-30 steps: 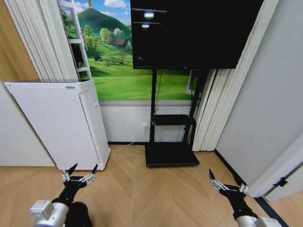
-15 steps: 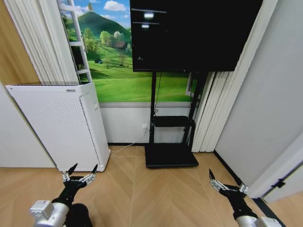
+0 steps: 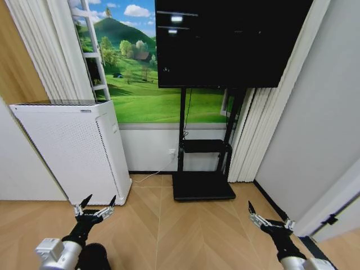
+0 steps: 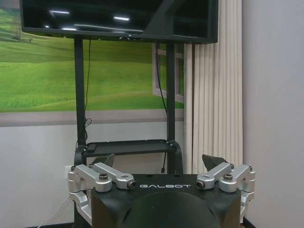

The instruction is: Pick up the trash bin and place the garbage on the floor into it.

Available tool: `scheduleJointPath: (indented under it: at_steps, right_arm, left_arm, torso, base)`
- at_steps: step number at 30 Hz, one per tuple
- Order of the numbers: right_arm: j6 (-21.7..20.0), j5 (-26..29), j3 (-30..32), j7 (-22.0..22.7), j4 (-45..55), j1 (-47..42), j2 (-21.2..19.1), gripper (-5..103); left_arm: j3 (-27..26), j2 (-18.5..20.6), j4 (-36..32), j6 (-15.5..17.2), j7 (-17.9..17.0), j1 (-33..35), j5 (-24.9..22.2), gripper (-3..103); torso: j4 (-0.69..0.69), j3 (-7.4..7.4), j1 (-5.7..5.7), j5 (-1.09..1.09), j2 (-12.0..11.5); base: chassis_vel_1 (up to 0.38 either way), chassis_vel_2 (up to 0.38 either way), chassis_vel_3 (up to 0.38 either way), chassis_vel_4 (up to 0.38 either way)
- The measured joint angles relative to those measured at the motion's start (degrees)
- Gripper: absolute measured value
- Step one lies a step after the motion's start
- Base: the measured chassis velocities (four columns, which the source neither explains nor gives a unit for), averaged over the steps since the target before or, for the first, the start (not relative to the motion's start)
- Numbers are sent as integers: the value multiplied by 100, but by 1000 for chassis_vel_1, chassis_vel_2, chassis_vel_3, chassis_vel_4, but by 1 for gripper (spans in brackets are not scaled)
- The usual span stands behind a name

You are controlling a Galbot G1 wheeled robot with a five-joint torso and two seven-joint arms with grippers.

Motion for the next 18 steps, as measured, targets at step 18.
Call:
scheduleJointPath:
  at_steps: [18]
  right_arm:
    - [0,0,-2,-1,0,0,0,100]
  left_arm:
    - [-1,1,1,0,-5,0,0,100]
  torso:
    - [1,227,167,0,397]
  base:
    - [122,121,-116,-114]
